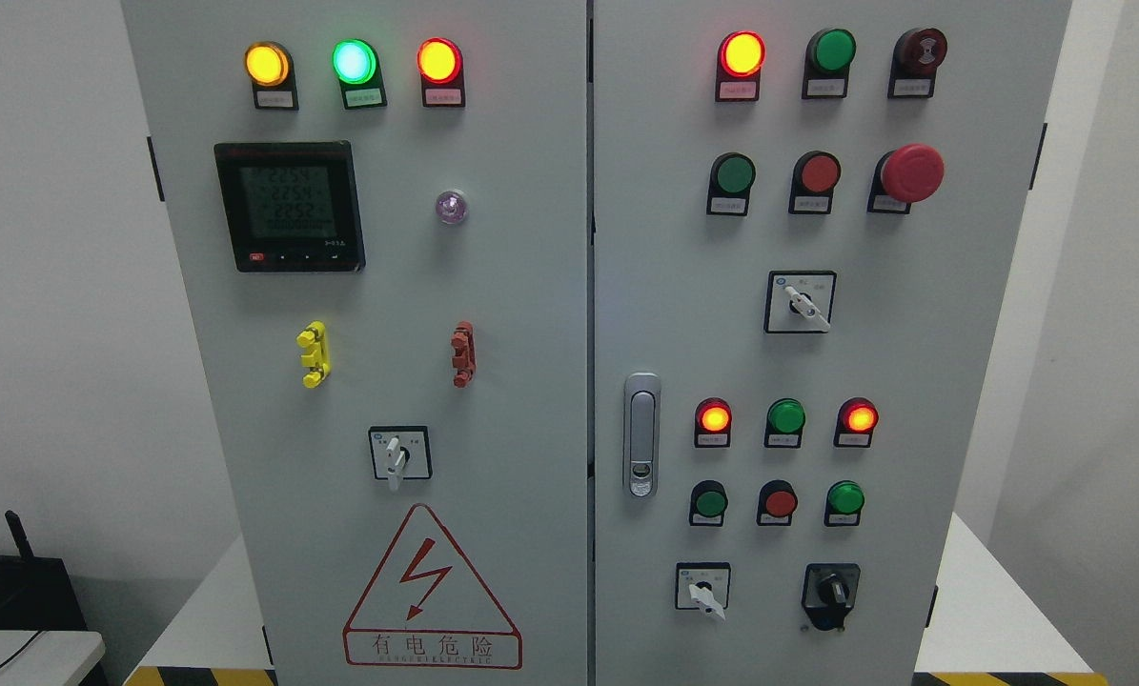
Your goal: Turn on light switch 1
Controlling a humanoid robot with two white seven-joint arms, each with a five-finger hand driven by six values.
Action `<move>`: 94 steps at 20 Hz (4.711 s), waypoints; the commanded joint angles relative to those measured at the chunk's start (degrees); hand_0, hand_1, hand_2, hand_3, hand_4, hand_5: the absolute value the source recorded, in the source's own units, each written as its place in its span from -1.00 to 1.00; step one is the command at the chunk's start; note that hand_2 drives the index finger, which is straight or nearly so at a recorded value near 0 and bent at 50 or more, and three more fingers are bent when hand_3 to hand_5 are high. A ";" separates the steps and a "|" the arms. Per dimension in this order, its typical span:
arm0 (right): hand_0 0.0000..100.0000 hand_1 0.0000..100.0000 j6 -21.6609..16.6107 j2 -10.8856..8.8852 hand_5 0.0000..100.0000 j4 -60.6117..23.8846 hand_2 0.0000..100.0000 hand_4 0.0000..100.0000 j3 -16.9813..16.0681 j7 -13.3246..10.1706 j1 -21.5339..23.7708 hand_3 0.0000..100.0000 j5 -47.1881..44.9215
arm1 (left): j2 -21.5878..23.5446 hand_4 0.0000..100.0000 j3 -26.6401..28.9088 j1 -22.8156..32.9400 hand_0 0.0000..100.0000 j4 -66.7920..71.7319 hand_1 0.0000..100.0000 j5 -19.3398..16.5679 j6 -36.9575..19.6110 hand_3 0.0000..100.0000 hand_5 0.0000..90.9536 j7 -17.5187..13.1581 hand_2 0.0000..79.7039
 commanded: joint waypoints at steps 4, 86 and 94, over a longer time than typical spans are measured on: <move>-0.76 -0.22 0.00 0.06 -1.00 0.00 -1.00 -1.00 0.97 0.01 0.00 -1.00 -1.41 | 2.25 0.15 6.25 -1.87 -0.22 -33.76 -0.71 1.63 0.22 0.03 -0.47 -4.40 -0.22; -0.76 -0.22 0.00 -0.02 -1.00 0.00 -1.00 -1.00 0.97 0.01 0.00 -1.00 -1.41 | -6.18 0.51 -48.33 -32.63 -0.69 -49.23 -0.16 -14.63 39.42 0.47 0.42 36.82 0.38; -0.76 -0.22 0.00 -0.02 -1.00 0.00 -1.00 -1.00 0.97 0.01 0.00 -1.00 -1.41 | -6.80 0.50 -47.89 -32.81 -0.69 -48.79 -0.12 -14.72 41.09 0.46 0.41 38.49 0.39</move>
